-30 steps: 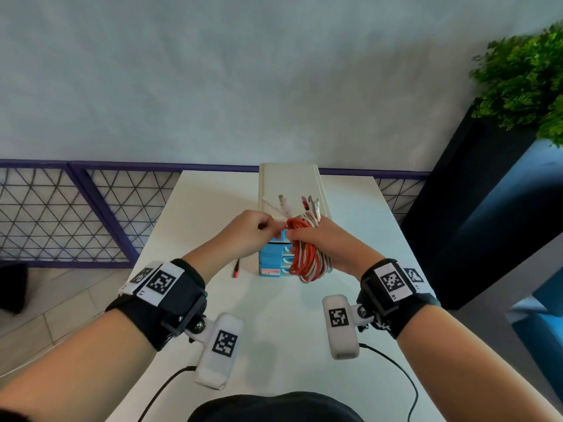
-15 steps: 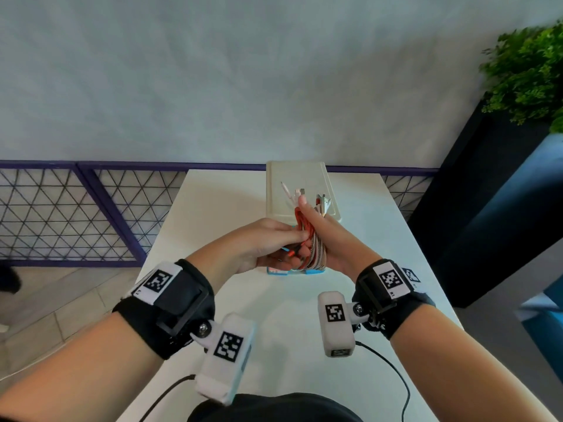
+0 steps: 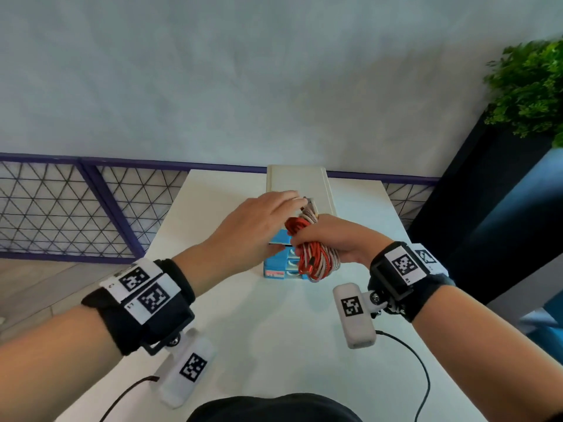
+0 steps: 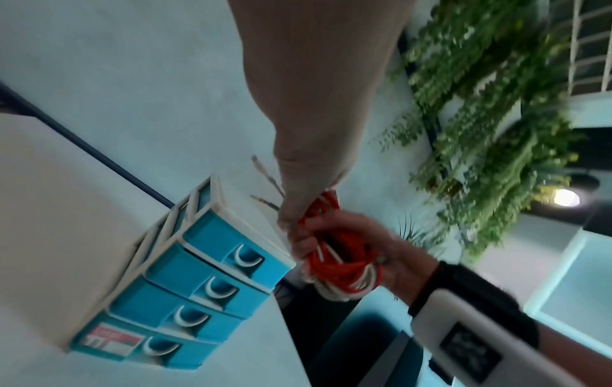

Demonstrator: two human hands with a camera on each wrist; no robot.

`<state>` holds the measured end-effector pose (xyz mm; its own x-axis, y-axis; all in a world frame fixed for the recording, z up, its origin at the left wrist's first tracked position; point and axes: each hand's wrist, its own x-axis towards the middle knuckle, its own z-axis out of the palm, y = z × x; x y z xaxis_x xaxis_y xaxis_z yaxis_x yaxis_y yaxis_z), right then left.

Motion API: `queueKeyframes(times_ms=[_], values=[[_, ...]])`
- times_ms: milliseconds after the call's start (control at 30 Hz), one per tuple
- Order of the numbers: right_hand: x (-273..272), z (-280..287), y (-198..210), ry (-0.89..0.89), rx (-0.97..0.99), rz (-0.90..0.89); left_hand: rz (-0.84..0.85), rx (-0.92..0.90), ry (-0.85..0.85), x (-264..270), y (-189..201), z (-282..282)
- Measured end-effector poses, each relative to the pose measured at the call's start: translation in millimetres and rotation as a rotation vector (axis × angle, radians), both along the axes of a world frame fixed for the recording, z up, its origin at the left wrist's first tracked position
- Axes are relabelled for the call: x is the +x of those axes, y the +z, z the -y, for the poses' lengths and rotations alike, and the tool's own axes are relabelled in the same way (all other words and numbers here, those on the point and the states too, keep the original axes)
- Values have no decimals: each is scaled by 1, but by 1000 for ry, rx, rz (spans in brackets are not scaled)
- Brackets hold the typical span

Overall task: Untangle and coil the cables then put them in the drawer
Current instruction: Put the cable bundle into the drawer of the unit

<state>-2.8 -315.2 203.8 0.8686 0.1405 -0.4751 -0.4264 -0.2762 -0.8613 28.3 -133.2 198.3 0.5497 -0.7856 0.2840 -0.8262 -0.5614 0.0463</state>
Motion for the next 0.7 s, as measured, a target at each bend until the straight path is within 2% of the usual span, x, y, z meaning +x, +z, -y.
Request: queueKeyframes(times_ms=[100,300,567,700], values=[[-3,-10,11,160,9,-17,182,100,-71,2,-5,8],[-3,-4,17,309,-20,-127,474,140,-122,-4,-8,15],[2,-1,6,384,-60,-112,368,74,-159,3,-17,30],[2,1,-4,460,-174,-85,265,159,-167,5,-22,36]])
